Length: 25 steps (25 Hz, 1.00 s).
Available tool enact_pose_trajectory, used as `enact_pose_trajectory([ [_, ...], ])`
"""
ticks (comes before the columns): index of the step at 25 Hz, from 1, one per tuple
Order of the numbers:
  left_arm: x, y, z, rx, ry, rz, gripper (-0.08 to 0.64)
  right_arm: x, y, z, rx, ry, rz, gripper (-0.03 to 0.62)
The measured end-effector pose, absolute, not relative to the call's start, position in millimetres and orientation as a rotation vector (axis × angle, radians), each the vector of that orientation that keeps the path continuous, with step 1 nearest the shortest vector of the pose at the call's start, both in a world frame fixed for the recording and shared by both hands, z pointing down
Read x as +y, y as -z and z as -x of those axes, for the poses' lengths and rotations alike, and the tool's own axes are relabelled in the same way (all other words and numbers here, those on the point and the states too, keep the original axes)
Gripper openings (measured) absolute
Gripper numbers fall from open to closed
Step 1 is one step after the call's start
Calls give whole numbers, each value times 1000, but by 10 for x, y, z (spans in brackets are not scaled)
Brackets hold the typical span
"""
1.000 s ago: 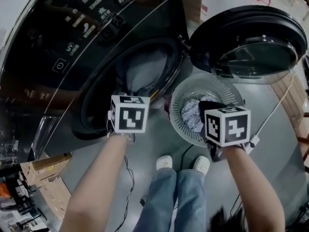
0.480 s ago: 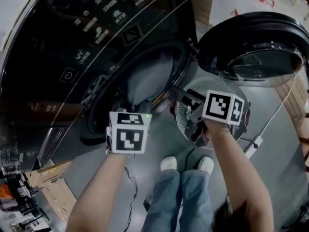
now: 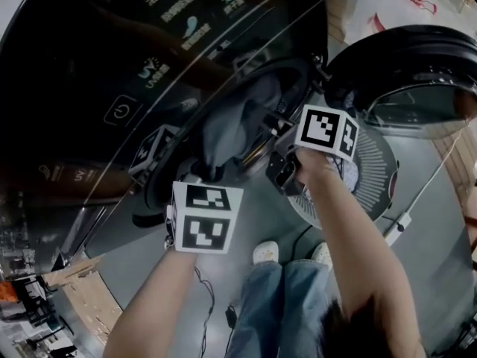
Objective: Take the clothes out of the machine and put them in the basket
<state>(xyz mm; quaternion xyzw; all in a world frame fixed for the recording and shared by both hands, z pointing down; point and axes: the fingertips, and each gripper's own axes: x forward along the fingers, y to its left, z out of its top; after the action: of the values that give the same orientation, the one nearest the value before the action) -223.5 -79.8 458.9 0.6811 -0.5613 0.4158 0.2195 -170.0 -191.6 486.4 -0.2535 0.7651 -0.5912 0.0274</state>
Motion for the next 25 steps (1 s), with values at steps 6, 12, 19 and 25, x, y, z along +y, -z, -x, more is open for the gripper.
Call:
enact_pose_trajectory([
  [6, -737, -4511, 2224, -1535, -1158, -1919, 80, -2030, -4917, 1917, 2240, 1837, 728, 472],
  [12, -726, -4583, 2191, -1520, -1190, -1922, 80, -1951, -4722, 1833, 2450, 1580, 745, 28],
  [19, -687, -4636, 2120, -1522, -1186, -1893, 80, -1794, -4550, 1447, 2526, 1469, 747, 26],
  [25, -643, -4668, 1973, -1503, -1195, -1887, 80, -1453, -4237, 1157, 2666, 1342, 612, 26],
])
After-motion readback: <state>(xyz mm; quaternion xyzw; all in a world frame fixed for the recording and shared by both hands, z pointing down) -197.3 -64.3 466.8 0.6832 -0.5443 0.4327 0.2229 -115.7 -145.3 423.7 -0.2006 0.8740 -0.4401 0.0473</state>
